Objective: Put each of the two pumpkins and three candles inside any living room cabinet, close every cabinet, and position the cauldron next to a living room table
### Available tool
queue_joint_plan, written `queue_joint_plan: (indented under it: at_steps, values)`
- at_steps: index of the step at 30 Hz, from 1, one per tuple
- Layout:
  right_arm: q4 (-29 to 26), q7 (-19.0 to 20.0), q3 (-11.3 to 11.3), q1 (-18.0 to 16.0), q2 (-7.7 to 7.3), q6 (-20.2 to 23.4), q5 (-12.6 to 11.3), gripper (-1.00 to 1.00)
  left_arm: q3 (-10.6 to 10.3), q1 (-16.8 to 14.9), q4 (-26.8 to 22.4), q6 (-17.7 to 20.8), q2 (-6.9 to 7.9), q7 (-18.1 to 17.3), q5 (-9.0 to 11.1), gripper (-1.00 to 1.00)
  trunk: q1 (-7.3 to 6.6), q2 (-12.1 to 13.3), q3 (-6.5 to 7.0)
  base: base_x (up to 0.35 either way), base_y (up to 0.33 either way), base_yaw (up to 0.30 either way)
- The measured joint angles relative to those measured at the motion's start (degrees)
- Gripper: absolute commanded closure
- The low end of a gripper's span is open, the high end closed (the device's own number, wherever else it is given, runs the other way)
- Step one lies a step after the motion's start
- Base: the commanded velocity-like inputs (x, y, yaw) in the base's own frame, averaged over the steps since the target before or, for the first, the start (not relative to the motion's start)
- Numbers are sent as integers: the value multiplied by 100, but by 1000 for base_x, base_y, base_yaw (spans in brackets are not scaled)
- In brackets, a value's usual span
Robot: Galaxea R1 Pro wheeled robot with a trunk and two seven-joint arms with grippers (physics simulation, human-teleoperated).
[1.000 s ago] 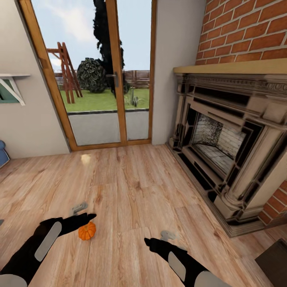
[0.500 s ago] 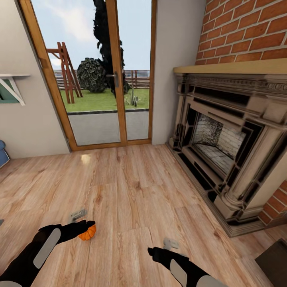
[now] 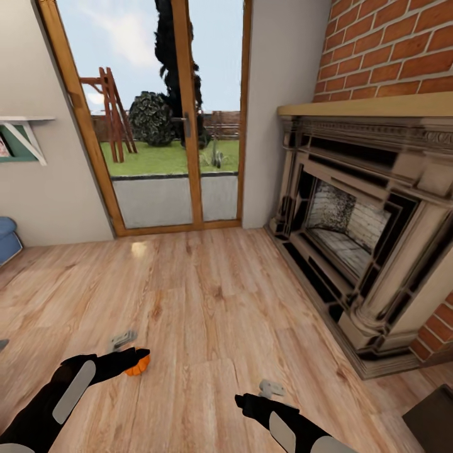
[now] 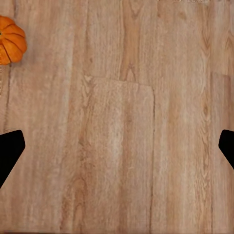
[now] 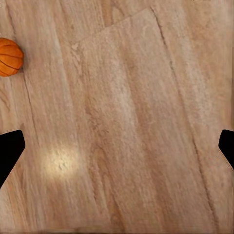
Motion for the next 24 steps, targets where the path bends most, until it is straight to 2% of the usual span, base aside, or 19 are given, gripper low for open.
queue_joint_plan:
  at_steps: [7, 11, 13, 14, 15, 16, 18, 21, 24]
  values:
    - [-4, -50, 6, 1, 6, 2, 2, -100, -6, 0, -10, 3, -1, 5, 3, -100, 0, 0, -10, 0, -74, 267]
    - [-153, -732, 269, -1, 25, 69, 213, -100, -6, 0, -32, 3, 2, 18, -17, -100, 0, 0, -27, 0, -5, 245]
    - [-634, -1159, 389, -6, 43, 379, 277, -100, -7, 0, -39, 1, 6, 25, -31, -100, 0, 0, -38, 0, -1, 216]
    - [-1018, -1393, 420, -7, 45, 731, 296, -100, -7, 0, -41, -2, 6, 28, -38, -100, 0, 0, -44, 0, 0, 206]
    - [-1711, -1784, 450, -7, 47, 1365, 311, -100, -7, 0, -44, -3, 9, 31, -45, -100, 0, 0, -50, 0, 0, 203]
    - [-2298, -2077, 466, -9, 44, 1800, 307, -100, -6, 0, -47, -5, 12, 33, -48, -100, 0, 0, -56, 0, 0, 201]
    - [-3779, -3010, 475, -9, 39, 2815, 269, -100, -24, 0, -63, -5, 15, 39, -52, -100, -1, 0, -69, 0, 0, 200]
    - [-4426, -3574, 479, -6, 40, 3237, 249, -100, -50, 0, -69, -6, 22, 37, -54, -100, 0, 0, -90, 3, 0, 198]
    - [-4612, -3735, 490, -6, 44, 3377, 252, -100, -67, 0, -70, -9, 24, 35, -53, -100, -1, 0, -111, 106, 0, 198]
